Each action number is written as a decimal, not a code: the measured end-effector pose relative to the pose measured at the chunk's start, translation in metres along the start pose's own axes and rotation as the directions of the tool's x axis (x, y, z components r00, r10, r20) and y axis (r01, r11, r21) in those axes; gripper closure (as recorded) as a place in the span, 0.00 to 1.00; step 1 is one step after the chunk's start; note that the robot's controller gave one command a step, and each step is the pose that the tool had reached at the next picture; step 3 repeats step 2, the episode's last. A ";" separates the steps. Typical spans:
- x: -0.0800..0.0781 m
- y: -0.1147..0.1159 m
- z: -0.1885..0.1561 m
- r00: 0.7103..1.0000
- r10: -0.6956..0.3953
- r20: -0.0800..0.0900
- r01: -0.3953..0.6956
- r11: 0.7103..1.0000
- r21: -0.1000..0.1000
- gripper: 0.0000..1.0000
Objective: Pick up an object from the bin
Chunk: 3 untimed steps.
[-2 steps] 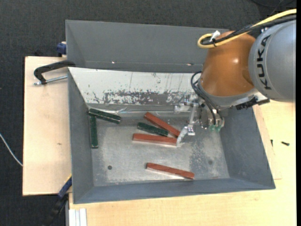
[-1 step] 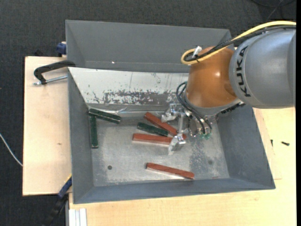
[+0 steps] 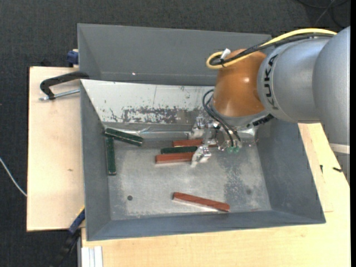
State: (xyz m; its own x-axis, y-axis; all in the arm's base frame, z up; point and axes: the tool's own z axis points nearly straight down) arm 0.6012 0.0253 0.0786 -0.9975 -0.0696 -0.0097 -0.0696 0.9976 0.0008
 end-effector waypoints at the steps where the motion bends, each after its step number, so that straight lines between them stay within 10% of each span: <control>1: 0.000 0.000 0.000 1.000 0.000 0.000 0.000 1.000 0.000 1.00; 2: 0.016 -0.018 -0.159 0.999 -0.053 0.000 0.053 0.999 0.001 1.00; 3: 0.016 -0.018 -0.159 0.999 -0.053 0.000 0.053 0.999 0.001 1.00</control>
Offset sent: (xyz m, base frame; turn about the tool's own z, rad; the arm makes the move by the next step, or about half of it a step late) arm -0.0180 -0.0192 0.1561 -0.0547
